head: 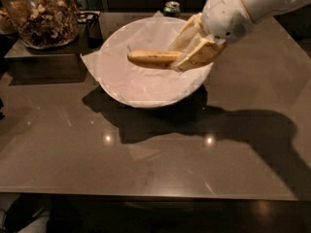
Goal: Pick banana from white bowl
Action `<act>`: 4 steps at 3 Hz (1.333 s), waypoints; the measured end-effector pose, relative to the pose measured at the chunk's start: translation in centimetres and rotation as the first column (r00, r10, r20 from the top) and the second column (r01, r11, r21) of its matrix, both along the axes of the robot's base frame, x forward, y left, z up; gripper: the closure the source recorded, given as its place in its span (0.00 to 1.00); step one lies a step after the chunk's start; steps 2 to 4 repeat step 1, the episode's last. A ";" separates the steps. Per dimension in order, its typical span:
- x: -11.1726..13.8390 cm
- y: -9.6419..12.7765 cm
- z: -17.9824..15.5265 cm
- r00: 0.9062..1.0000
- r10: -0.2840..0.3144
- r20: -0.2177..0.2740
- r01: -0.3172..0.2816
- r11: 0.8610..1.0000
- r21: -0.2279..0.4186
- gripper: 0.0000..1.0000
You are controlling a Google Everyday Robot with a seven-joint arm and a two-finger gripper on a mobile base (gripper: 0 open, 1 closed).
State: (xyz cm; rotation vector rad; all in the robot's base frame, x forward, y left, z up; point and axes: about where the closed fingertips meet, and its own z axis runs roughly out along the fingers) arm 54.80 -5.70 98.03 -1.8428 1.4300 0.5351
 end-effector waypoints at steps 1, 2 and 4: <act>-0.3 -0.6 0.2 1.000 -0.009 0.002 0.009 1.000 0.013 1.00; -0.3 -0.6 0.2 1.000 -0.009 0.002 0.009 1.000 0.013 1.00; -0.3 -0.6 0.2 1.000 -0.009 0.002 0.009 1.000 0.013 1.00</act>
Offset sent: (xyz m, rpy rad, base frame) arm 0.0000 0.0000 0.0000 0.0000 0.0000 0.0000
